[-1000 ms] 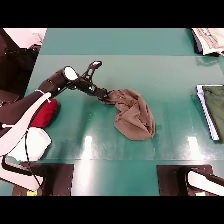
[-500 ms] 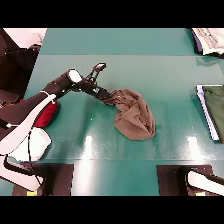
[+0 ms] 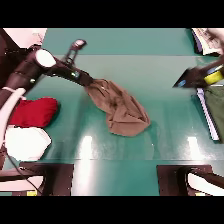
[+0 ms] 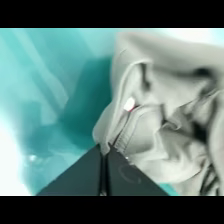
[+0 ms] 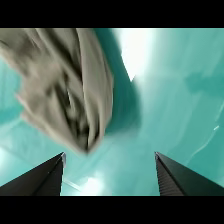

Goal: Fold the shirts.

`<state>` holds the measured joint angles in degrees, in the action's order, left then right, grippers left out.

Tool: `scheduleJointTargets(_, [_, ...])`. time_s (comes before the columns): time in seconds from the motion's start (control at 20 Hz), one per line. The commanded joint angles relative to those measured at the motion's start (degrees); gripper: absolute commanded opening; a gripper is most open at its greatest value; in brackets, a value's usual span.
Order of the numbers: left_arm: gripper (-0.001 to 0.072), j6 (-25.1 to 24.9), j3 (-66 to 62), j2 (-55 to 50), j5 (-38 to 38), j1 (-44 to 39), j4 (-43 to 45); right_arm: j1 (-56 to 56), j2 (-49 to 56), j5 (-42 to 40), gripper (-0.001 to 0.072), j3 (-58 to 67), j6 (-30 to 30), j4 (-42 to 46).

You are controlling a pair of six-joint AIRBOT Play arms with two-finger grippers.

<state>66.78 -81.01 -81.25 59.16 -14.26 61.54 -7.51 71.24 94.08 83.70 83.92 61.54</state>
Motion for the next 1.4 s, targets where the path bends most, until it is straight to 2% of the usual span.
scheduleJointTargets(0.0, [0.0027,0.7,-0.3,6.7,3.9,2.2,2.8,-8.9,-2.5,-13.6,0.0626,-19.2,0.1,-1.0])
scheduleJointTargets(0.2, [0.0027,0.7,-0.3,7.3,6.5,2.2,2.5,-16.5,0.8,-29.2,0.0617,-29.7,0.1,-8.9])
scheduleJointTargets(0.25, [0.0028,0.8,-0.3,7.3,6.5,2.2,2.5,-17.6,2.3,-31.9,0.0567,-30.2,0.0,-10.7])
scheduleJointTargets(0.4, [0.0028,0.8,-0.3,7.3,6.8,2.2,2.5,-20.1,6.6,-37.7,0.0551,-28.6,0.1,-12.4])
scheduleJointTargets(0.45, [0.0028,0.8,-0.3,7.3,7.1,2.2,2.5,-20.6,7.5,-38.2,0.0523,-27.6,0.0,-12.2])
scheduleJointTargets(0.5, [0.0027,0.8,-0.3,7.3,7.5,2.2,2.5,-20.9,8.2,-37.9,0.0337,-26.6,0.0,-11.9])
scheduleJointTargets(0.55, [0.0028,0.8,-0.3,7.3,8.0,2.2,2.5,-20.9,8.4,-37.1,0.0104,-25.9,-0.6,-11.9])
scheduleJointTargets(0.6, [0.0027,0.8,-0.4,7.3,8.2,2.2,2.5,-20.8,8.2,-36.3,0.0018,-25.4,-1.9,-11.7])
scheduleJointTargets(0.7, [0.0027,0.8,-1.1,8.8,7.3,2.2,4.2,-19.3,5.9,-33.9,0.0016,-23.2,-2.4,-6.6])
scheduleJointTargets(0.85, [0.0027,0.9,-8.8,13.6,6.4,2.2,8.9,-14.6,-1.4,-27.1,0.0016,-14.4,1.2,10.1])
scheduleJointTargets(0.95, [0.0027,0.7,-15.2,16.8,6.3,2.2,8.8,-10.3,-6.5,-23.6,0.0016,-6.5,1.6,16.4])
scheduleJointTargets(1.15, [0.0027,0.7,-25.7,22.6,6.4,2.2,5.8,-3.3,-14.7,-23.5,0.0016,6.1,0.3,16.5])
scheduleJointTargets(1.35, [0.0027,0.7,-30.3,27.7,6.6,2.2,4.7,-0.3,-19.6,-21.6,0.0016,13.5,-1.9,16.5])
